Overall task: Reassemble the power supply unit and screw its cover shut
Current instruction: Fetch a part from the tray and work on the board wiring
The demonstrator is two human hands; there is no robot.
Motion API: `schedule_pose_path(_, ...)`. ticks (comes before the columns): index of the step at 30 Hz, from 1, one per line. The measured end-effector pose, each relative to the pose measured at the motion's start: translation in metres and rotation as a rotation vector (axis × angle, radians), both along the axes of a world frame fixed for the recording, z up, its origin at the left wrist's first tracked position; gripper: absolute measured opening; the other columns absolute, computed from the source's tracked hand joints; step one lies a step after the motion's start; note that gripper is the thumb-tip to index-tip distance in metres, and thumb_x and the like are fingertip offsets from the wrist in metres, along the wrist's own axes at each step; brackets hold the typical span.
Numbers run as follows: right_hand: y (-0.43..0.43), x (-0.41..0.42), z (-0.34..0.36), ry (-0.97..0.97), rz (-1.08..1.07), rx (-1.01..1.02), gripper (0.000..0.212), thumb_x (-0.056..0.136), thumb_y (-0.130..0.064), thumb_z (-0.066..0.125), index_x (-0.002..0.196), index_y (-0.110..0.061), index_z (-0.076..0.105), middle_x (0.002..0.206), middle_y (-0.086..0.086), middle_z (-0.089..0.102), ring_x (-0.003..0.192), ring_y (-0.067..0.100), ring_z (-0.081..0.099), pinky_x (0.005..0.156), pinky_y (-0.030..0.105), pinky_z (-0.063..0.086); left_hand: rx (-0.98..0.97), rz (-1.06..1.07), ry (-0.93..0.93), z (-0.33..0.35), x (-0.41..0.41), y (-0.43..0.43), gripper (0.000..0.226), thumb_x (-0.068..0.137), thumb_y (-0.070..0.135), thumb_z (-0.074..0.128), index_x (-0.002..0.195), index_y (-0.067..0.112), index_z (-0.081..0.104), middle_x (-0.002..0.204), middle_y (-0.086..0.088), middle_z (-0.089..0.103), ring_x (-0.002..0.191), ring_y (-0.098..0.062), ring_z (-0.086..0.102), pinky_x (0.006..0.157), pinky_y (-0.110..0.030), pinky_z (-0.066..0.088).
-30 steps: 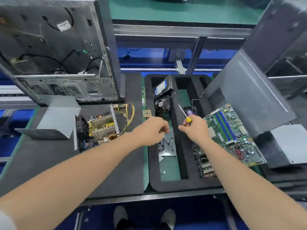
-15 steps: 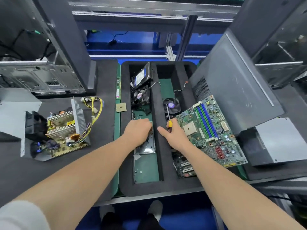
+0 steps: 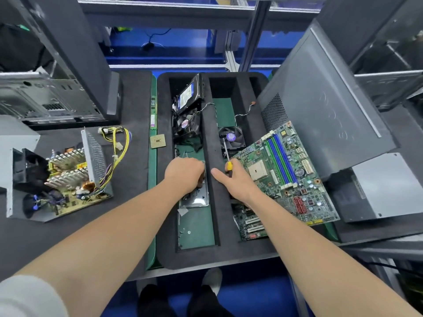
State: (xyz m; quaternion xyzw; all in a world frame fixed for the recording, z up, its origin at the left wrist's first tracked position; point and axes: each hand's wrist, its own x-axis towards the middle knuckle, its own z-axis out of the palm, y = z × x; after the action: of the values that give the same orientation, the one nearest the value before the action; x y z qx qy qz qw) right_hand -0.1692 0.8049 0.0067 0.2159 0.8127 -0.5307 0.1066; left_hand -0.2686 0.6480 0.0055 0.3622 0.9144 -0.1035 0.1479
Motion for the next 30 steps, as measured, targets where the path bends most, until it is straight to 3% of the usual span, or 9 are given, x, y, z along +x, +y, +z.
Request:
schedule_pose_path(3, 0.002, -0.001, 0.000, -0.008, 0.016, 0.000, 0.047, 0.097, -0.053, 0.066, 0.098, -0.014, 0.041, 0.087, -0.004, 0.048, 0.074, 0.013, 0.046, 0.064, 0.028, 0.040, 0.006, -0.037, 0.021, -0.003, 0.000, 0.000, 0.010, 0.092, 0.033, 0.067, 0.084, 0.026, 0.064, 0.085, 0.005, 0.063, 0.067, -0.025, 0.051, 0.062, -0.035, 0.038)
schedule_pose_path(5, 0.002, -0.001, 0.000, -0.010, 0.023, 0.011, 0.052, 0.097, -0.054, 0.066, 0.108, -0.007, 0.044, 0.092, -0.001, 0.051, 0.080, 0.016, 0.049, 0.070, 0.033, 0.042, -0.003, -0.078, 0.022, -0.005, 0.001, 0.000, 0.028, 0.089, 0.030, 0.067, 0.071, 0.022, 0.047, 0.073, 0.005, 0.052, 0.064, -0.025, 0.049, 0.061, -0.035, 0.039)
schedule_pose_path(9, 0.002, -0.001, 0.002, -0.017, 0.021, 0.006, 0.053, 0.097, -0.054, 0.066, 0.110, -0.007, 0.045, 0.094, 0.000, 0.053, 0.083, 0.016, 0.050, 0.073, 0.034, 0.043, -0.055, -0.175, -0.009, -0.004, 0.003, 0.000, 0.011, 0.093, 0.027, 0.064, 0.097, 0.017, 0.062, 0.097, 0.001, 0.062, 0.090, -0.029, 0.066, 0.066, -0.038, 0.043)
schedule_pose_path(12, 0.001, -0.001, 0.003, -0.032, 0.019, 0.001, 0.048, 0.097, -0.055, 0.066, 0.103, -0.013, 0.043, 0.093, -0.001, 0.053, 0.081, 0.016, 0.050, 0.071, 0.033, 0.044, -0.030, -0.101, -0.077, -0.004, 0.003, 0.000, 0.017, 0.097, 0.022, 0.059, 0.112, 0.014, 0.063, 0.106, -0.002, 0.061, 0.095, -0.031, 0.067, 0.065, -0.039, 0.045)
schedule_pose_path(16, 0.001, -0.001, 0.003, -0.052, 0.010, -0.009, 0.048, 0.096, -0.055, 0.066, 0.103, -0.014, 0.044, 0.093, -0.002, 0.053, 0.080, 0.013, 0.051, 0.070, 0.031, 0.044, 0.010, -0.005, -0.154, 0.002, 0.003, 0.001, 0.014, 0.097, 0.010, 0.059, 0.110, 0.015, 0.056, 0.100, -0.001, 0.062, 0.091, -0.029, 0.066, 0.065, -0.040, 0.049)
schedule_pose_path(20, 0.000, -0.001, 0.005, -0.058, 0.002, -0.008, 0.044, 0.096, -0.055, 0.066, 0.098, -0.020, 0.041, 0.092, -0.002, 0.052, 0.081, 0.015, 0.051, 0.071, 0.032, 0.044, 0.123, 0.037, -0.225, 0.009, 0.003, -0.003, 0.017, 0.096, 0.012, 0.061, 0.104, 0.013, 0.047, 0.088, -0.004, 0.051, 0.080, -0.029, 0.058, 0.055, -0.035, 0.039)
schedule_pose_path(22, -0.001, -0.001, 0.009, -0.055, -0.002, 0.003, 0.047, 0.095, -0.052, 0.069, 0.108, -0.017, 0.041, 0.094, -0.002, 0.051, 0.083, 0.017, 0.051, 0.075, 0.035, 0.046, 0.348, 0.114, -0.310, 0.011, 0.002, -0.007, 0.015, 0.093, 0.009, 0.065, 0.100, 0.010, 0.051, 0.093, -0.008, 0.059, 0.082, -0.030, 0.060, 0.060, -0.036, 0.045)
schedule_pose_path(26, -0.007, -0.008, 0.031, 0.072, -0.042, 0.196, 0.050, 0.094, -0.037, 0.075, 0.121, -0.017, 0.037, 0.089, -0.006, 0.048, 0.075, 0.011, 0.049, 0.064, 0.030, 0.040, 0.947, 0.496, -0.455, 0.039, -0.004, -0.027, 0.016, 0.088, 0.007, 0.072, 0.087, 0.020, 0.063, 0.084, 0.002, 0.072, 0.076, -0.016, 0.070, 0.066, -0.013, 0.050)
schedule_pose_path(30, -0.038, -0.034, 0.069, 0.244, 0.030, 0.142, 0.021, 0.105, -0.020, 0.054, 0.125, -0.017, 0.051, 0.097, 0.002, 0.054, 0.084, 0.023, 0.053, 0.075, 0.035, 0.043, 1.582, 0.879, -0.772, 0.086, -0.023, -0.061, 0.013, 0.094, 0.000, 0.070, 0.103, 0.007, 0.065, 0.087, -0.008, 0.074, 0.094, -0.030, 0.077, 0.082, -0.036, 0.062)
